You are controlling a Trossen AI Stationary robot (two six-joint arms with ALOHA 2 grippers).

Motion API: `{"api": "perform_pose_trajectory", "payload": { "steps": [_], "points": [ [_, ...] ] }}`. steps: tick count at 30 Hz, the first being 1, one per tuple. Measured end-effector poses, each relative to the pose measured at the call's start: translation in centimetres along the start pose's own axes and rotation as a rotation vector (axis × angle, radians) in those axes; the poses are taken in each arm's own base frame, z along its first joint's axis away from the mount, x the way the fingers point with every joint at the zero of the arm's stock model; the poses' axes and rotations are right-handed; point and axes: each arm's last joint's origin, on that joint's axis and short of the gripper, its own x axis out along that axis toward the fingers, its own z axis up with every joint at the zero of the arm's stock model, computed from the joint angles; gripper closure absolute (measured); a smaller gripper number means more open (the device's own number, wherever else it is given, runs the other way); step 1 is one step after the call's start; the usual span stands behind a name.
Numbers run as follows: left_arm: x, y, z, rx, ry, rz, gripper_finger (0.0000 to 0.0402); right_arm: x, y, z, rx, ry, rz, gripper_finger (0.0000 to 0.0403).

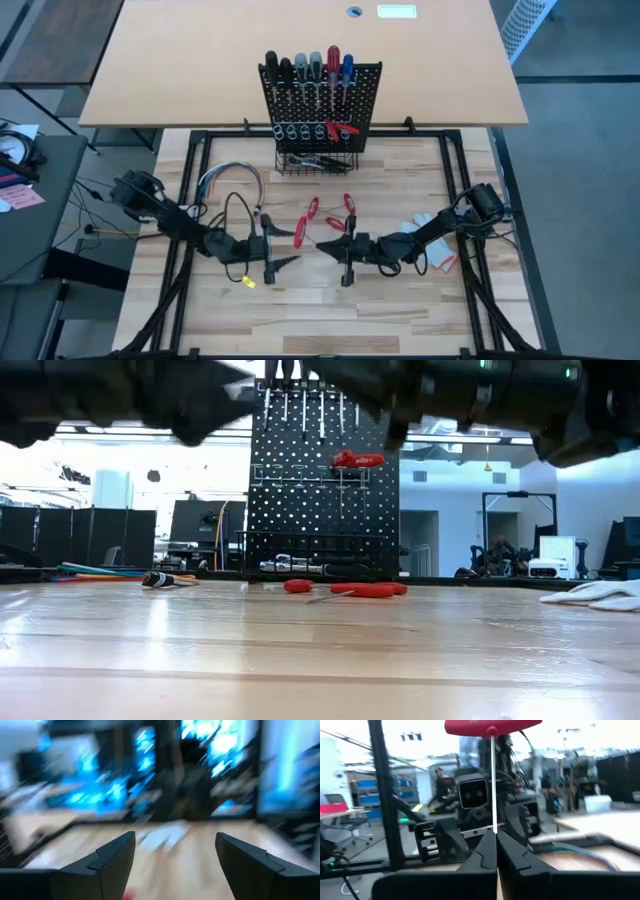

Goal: Hang tools onto peg board
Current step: Hang the red allen wrench on the pegboard

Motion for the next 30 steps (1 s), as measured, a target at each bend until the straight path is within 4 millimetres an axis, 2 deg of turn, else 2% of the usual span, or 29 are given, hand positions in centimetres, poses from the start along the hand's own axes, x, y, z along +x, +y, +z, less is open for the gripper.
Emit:
{"api": "perform_pose_trajectory", "payload": {
  "steps": [4,9,20,30],
  "points": [
    [1.2,-0.3,1.9,-0.026,-0.155,-0.081,0.0147,0.6,1.4,1.0,-0.046,-0.054,0.031,0.0403],
    [2.6,-1.1,3.9,0.023,-0.237,-0.132,0.0178,0.7,2.8,1.7,-0.077,-0.082,0.066,0.0403],
    [5.9,-2.9,5.4,0.135,-0.106,-0.168,0.0235,0.8,3.2,1.8,-0.086,-0.078,0.078,0.0403],
    [5.4,-3.7,5.9,0.204,-0.083,-0.157,0.0299,0.6,3.7,1.8,-0.088,-0.074,0.097,0.0403]
  ]
}}
